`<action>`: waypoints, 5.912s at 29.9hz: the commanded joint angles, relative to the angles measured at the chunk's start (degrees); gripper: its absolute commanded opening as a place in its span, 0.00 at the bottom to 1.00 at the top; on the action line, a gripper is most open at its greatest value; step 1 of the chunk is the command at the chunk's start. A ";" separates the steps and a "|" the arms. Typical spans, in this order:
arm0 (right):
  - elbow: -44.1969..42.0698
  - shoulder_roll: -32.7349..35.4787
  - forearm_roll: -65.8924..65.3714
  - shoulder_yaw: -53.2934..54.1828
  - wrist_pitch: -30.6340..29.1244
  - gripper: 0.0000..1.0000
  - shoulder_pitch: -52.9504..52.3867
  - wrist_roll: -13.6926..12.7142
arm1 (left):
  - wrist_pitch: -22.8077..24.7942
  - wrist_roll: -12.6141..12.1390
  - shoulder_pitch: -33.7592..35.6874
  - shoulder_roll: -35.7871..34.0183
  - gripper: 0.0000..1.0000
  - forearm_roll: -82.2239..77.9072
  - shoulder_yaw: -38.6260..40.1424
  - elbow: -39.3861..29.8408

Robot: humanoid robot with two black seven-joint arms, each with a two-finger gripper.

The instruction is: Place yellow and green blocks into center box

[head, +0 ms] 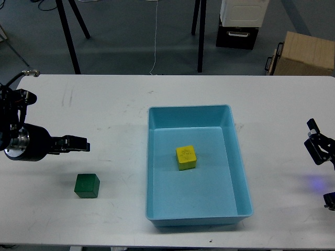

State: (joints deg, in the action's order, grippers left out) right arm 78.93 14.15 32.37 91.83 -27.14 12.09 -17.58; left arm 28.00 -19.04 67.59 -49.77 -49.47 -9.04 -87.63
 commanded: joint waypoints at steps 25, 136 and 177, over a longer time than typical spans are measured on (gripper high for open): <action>-0.53 0.00 -0.03 0.19 -0.01 0.98 -0.14 0.09 | 0.00 -0.30 -0.44 4.50 1.00 -0.18 -6.34 1.85; -0.53 0.79 -0.03 3.71 -0.86 0.98 3.73 0.00 | 0.00 4.63 24.52 46.70 0.95 14.13 -10.65 27.16; 0.70 0.35 -0.03 3.09 -0.86 0.99 4.60 0.00 | 0.00 11.13 -63.08 49.77 0.94 24.77 114.78 -1.74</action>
State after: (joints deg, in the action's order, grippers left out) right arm 79.49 14.17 32.43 94.69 -28.00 15.21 -17.49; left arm 28.00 -7.72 13.53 -2.95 -26.77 104.69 -81.40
